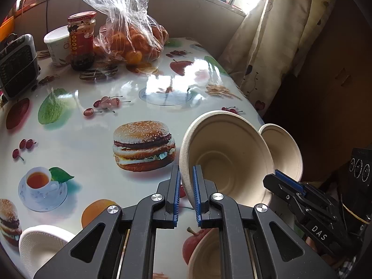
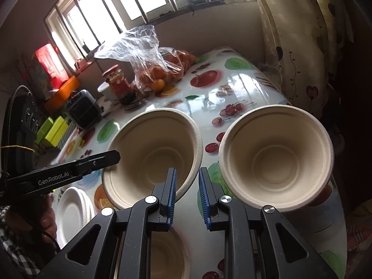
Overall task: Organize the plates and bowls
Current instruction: 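Lift and carry the held bowls with both grippers across the table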
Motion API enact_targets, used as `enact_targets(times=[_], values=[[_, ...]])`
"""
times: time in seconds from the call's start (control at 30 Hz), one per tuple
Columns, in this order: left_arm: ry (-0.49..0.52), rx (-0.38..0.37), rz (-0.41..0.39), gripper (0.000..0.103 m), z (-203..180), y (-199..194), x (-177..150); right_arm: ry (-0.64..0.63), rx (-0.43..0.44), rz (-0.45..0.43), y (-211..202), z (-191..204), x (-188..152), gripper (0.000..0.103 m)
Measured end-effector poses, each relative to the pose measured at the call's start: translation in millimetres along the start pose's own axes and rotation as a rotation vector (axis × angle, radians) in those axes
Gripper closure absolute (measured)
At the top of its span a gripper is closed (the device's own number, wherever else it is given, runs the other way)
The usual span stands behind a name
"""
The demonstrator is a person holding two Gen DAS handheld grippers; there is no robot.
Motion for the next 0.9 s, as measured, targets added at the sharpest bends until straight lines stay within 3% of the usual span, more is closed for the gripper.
enact_targets(times=[0.9], values=[[0.106,0.041,-0.068,0.091,-24.9,-50.4,-26.5,-0.033,-0.009,-0.060,-54.4,18.8,-21.7,0.084]])
Point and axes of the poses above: each gripper's, at about its wrist camera, not at the fingertips, and y roughly the way its jaws point, z to its left, x to its top, the point moved 10 cm from there along y, roughly the way its jaws point, and after that the axes turned 5 degrees about -x, right-handed, at the moved point
